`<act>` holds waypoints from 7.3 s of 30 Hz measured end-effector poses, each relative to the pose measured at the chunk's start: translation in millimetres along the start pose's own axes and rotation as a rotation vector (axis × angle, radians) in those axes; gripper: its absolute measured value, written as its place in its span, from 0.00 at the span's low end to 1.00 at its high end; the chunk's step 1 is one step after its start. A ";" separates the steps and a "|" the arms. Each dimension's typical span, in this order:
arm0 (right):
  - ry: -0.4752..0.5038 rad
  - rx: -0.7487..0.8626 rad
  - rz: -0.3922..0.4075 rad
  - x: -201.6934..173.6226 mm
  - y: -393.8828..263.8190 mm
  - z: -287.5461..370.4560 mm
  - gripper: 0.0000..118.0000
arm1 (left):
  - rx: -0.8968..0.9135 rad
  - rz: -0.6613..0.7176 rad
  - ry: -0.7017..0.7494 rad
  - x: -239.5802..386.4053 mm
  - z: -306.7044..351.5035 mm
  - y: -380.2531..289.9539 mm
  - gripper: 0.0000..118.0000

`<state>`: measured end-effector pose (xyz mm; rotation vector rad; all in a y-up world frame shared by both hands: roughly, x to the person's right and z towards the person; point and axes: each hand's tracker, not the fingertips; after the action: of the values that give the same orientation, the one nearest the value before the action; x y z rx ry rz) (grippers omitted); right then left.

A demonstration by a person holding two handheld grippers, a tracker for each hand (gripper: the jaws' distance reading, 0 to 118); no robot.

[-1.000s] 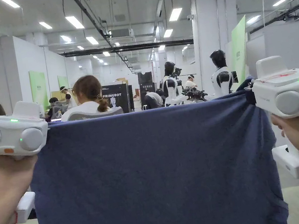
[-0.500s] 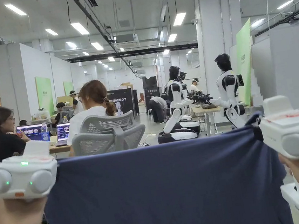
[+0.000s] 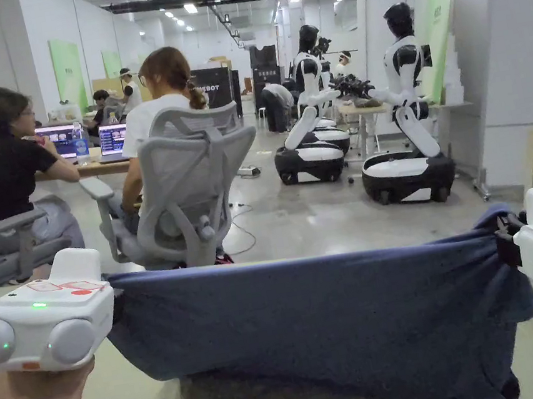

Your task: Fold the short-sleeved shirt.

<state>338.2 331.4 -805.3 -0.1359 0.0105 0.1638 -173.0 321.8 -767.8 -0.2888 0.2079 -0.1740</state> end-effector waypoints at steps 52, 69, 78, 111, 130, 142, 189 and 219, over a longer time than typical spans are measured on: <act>0.199 -0.327 -0.059 -132.5 -235.5 149.6 0.00 | -0.427 0.214 -0.175 -5.6 102.4 -276.7 0.87; 0.080 -0.418 -0.161 -30.0 -242.9 148.0 0.43 | -0.458 0.175 -0.200 9.0 88.2 -259.8 0.04; 0.180 -0.571 -0.127 -28.5 -286.6 117.1 0.04 | -0.477 0.172 -0.190 18.7 92.1 -258.6 0.04; 0.129 -0.421 -0.094 -37.3 -214.3 -35.1 0.78 | -0.391 0.229 -0.128 48.8 -57.2 -173.3 0.76; 0.139 -0.178 -0.119 -124.7 -213.2 104.7 0.00 | -0.306 0.125 -0.128 79.0 47.8 -233.1 0.00; 0.137 -0.246 -0.127 -113.4 -222.7 89.7 0.00 | -0.432 0.176 -0.034 36.2 -39.3 -232.2 0.63; 0.139 -0.735 -0.069 -59.7 -275.1 50.2 0.52 | -0.494 0.298 -0.129 9.2 22.6 -266.9 0.39; 0.234 -0.151 0.005 -148.4 -178.0 55.2 0.00 | -0.309 0.027 -0.135 46.5 -107.5 -159.0 0.00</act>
<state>220.8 140.8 -723.6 -0.3055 0.2319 0.1529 -174.8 134.1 -829.3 -0.6027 0.1039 -0.0947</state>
